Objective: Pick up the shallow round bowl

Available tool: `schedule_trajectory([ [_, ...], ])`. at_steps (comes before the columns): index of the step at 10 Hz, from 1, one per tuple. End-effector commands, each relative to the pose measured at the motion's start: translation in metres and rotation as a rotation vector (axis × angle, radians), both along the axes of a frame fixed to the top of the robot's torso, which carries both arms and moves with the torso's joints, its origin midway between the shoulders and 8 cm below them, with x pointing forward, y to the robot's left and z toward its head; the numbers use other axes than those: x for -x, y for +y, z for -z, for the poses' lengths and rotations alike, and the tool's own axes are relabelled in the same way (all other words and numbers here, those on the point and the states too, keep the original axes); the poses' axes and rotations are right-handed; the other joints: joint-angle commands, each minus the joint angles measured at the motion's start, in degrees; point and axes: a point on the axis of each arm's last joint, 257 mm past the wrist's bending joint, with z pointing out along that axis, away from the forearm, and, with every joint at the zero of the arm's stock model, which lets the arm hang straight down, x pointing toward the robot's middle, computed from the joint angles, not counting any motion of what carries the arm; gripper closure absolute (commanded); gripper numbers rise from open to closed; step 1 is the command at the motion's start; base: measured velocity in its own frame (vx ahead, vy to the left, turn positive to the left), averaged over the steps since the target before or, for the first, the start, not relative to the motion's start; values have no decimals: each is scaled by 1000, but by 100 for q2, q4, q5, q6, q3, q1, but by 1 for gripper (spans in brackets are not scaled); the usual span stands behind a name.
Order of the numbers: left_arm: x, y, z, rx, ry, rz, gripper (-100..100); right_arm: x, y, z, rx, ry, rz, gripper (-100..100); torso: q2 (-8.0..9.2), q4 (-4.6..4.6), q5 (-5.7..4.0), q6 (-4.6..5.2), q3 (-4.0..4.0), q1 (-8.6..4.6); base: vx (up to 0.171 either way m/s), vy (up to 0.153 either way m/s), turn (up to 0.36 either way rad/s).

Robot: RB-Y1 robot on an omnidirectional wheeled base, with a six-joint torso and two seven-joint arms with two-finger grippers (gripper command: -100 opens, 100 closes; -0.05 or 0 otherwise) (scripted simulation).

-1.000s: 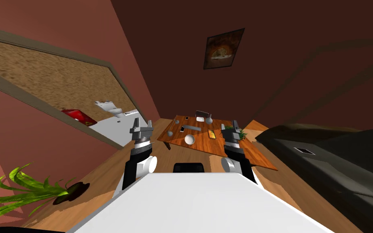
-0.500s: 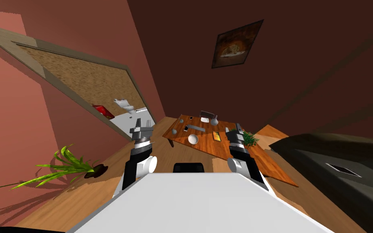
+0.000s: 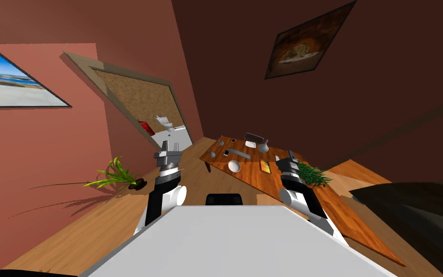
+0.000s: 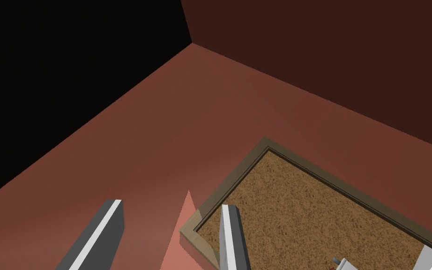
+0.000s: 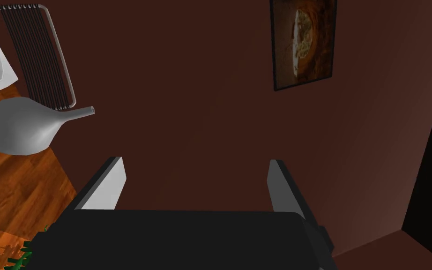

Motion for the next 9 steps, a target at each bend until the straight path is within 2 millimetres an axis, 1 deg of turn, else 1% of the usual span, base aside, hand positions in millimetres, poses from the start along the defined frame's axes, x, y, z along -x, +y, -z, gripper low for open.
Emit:
schedule_trajectory([
  [1,0,0,0,0,0,0,0,4,-21,10,-16,24,38,-100,0,0,0,0,0,0,-8,-8,154],
  [2,0,0,0,0,0,0,0,7,-42,21,-52,48,66,-100,0,0,0,6,0,-2,-7,-3,275],
  [3,0,0,0,0,0,0,0,11,-49,23,-50,54,81,-100,0,0,0,2,0,-1,-6,-8,129],
  [4,0,0,0,0,0,0,0,15,-69,34,-92,75,109,-100,-2,0,-1,6,-1,-2,-7,-2,259],
  [5,0,0,0,0,0,0,0,21,-78,35,-89,79,128,-100,-5,-1,-1,0,-3,-3,-3,-9,164],
  [6,0,0,0,0,0,0,0,28,-100,50,-138,103,165,-100,-4,-1,0,6,-2,-2,-2,-5,311],
  [7,0,0,0,0,0,0,0,32,-106,47,-133,100,178,-100,-3,-1,-1,2,-2,-3,-3,-11,143],
  [8,0,0,0,0,0,0,0,40,-126,63,-189,122,209,-100,-4,-1,0,6,-2,-2,-5,-6,265],
  [9,0,0,0,0,0,0,0,46,-134,59,-182,116,229,-100,-3,-1,0,3,-2,-2,-4,-11,163],
])
